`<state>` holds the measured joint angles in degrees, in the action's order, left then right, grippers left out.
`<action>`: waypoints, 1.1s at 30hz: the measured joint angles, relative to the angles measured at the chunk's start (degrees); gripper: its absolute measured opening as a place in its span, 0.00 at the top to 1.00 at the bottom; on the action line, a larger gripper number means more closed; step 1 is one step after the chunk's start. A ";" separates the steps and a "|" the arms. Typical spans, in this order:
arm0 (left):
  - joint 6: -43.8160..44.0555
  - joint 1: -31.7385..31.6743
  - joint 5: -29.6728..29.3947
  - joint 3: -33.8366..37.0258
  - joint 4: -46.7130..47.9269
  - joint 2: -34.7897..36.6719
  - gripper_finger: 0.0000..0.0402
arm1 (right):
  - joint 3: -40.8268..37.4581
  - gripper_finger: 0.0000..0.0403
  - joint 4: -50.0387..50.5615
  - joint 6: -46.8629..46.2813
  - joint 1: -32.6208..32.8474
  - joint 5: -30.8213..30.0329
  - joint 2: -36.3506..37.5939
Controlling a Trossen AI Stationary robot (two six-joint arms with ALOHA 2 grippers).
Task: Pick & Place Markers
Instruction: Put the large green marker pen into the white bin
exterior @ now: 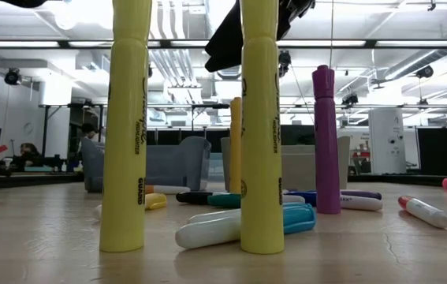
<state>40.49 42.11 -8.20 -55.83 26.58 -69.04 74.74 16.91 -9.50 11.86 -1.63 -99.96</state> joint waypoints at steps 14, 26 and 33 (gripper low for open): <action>2.25 2.79 -0.03 1.30 1.60 0.61 0.60 | 0.00 0.56 -3.58 0.57 0.00 0.15 0.04; 7.67 7.16 0.12 1.29 10.16 0.66 0.60 | 0.00 0.56 -3.73 0.46 0.02 0.15 0.04; 8.23 7.99 -0.61 1.51 11.48 0.67 0.60 | 0.00 0.56 -4.32 0.15 0.02 0.12 0.04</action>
<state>48.72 50.11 -8.81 -54.33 38.05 -68.37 74.74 12.59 -9.34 11.88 -1.51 -99.92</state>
